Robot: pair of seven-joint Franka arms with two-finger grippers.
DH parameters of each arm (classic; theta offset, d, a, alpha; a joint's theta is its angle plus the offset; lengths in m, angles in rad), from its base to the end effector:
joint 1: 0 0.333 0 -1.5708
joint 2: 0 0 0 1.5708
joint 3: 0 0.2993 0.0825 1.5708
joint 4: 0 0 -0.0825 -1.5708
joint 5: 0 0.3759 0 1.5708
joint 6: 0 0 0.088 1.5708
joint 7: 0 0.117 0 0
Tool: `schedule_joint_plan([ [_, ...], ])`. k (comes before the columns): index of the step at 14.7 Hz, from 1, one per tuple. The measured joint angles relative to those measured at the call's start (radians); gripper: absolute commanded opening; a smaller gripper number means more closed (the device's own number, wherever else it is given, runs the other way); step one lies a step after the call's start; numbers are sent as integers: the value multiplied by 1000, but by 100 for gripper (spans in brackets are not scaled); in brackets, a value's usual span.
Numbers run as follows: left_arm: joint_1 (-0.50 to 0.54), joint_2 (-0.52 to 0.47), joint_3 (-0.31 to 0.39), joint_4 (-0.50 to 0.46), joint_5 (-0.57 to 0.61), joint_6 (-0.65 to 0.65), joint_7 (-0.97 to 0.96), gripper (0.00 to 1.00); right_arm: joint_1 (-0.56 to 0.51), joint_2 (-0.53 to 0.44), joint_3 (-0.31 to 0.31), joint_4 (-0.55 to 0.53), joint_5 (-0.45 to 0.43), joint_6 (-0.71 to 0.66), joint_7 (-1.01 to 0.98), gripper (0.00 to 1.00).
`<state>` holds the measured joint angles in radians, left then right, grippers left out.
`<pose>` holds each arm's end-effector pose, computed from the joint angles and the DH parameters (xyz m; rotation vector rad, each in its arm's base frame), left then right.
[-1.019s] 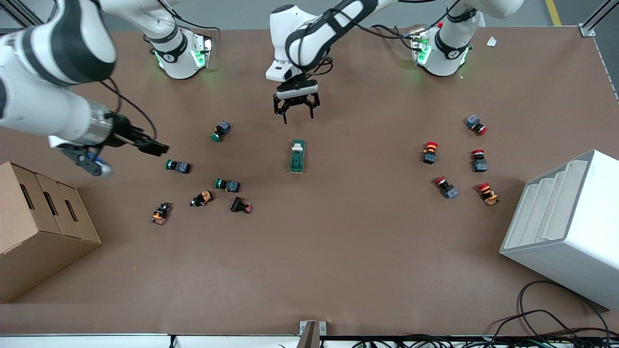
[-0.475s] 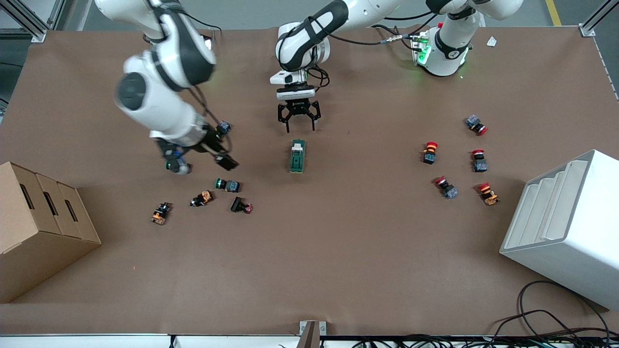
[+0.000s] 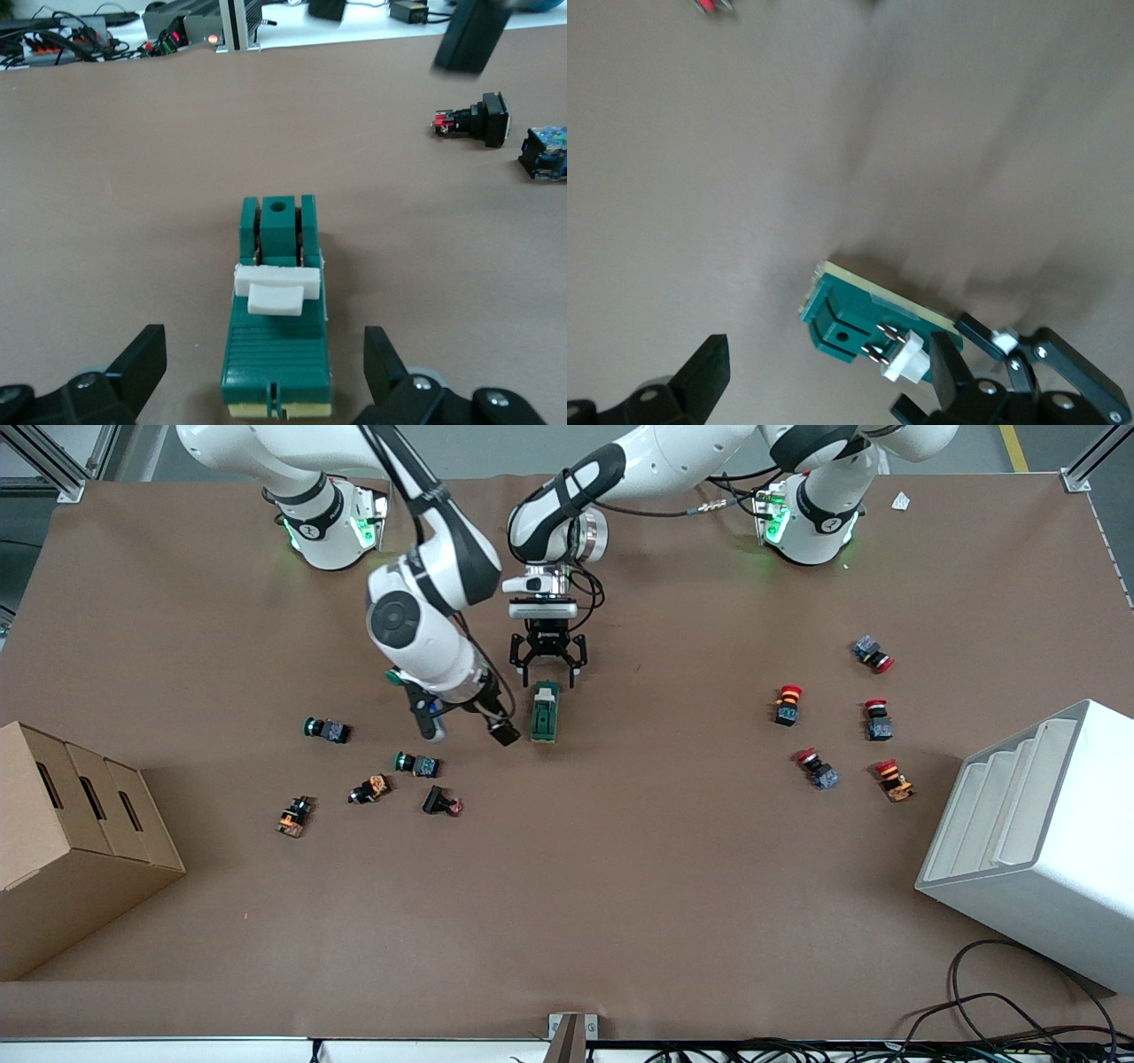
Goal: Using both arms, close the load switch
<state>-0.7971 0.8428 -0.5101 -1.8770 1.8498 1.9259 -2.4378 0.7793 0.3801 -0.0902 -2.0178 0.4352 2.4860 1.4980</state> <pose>0.2276 -0.5501 0.0862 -2.7155 0.1482 -1.5678 0.4628 0.3836 0.2517 -2.4745 1.5783 0.2608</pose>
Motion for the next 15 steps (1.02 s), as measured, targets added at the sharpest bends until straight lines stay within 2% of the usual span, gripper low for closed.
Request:
schedule_joint_plan([
  [3,0,39,10,5,72,-28,-34,99,79,52,0,2,11,64,35,100],
  [6,-12,47,16,8,85,-46,-58,99,125,93,0,3,12,128,54,100],
  [15,-32,49,33,10,86,-56,-70,99,151,161,0,5,13,207,56,100],
])
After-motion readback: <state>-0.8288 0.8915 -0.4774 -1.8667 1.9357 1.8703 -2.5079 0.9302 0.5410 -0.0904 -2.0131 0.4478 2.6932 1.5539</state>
